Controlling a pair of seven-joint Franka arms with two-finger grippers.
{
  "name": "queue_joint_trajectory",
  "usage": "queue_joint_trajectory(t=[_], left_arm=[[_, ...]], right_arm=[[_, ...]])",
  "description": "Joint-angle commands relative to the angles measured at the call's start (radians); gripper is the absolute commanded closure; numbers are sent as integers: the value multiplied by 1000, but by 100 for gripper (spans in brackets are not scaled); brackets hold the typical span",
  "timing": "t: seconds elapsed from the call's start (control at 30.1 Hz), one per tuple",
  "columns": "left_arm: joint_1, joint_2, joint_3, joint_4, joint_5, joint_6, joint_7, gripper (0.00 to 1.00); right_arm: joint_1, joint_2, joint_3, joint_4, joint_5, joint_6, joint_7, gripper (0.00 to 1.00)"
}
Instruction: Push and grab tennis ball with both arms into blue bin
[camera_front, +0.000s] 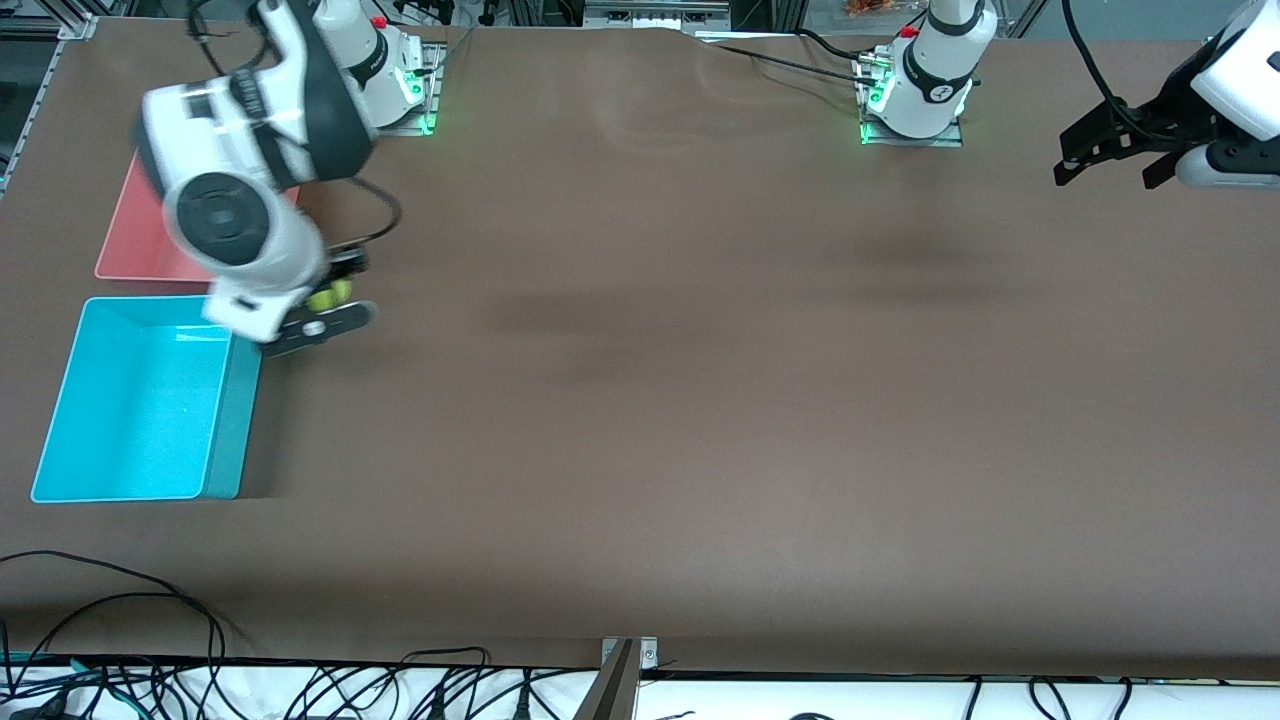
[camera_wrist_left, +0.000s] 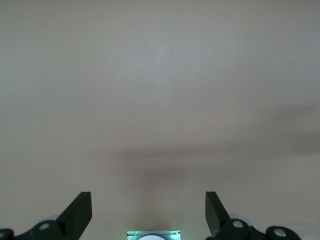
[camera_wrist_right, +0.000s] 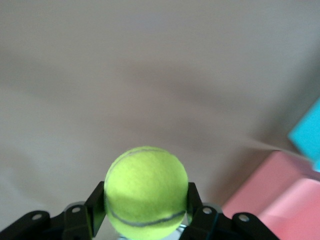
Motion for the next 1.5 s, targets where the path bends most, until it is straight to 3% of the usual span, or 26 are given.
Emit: queue_joint_trajectory(t=[0.0, 0.37, 0.53, 0.8, 1.46], left_arm=[[-1, 3, -6, 8, -27, -1, -14, 0], [-15, 20, -17, 27, -7, -4, -8, 0], [-13, 20, -18, 27, -5, -4, -2, 0], [-15, 23, -18, 51, 6, -4, -10, 0], [-6, 109, -14, 134, 6, 1, -10, 0]], right_arm=[[7, 3, -85, 34, -55, 20, -125, 69], [-13, 32, -280, -6, -40, 159, -373, 69], [-101, 36, -283, -77, -37, 278, -461, 69], [-223, 103, -283, -124, 93, 399, -641, 69], [-401, 295, -282, -117, 345, 457, -916, 69]])
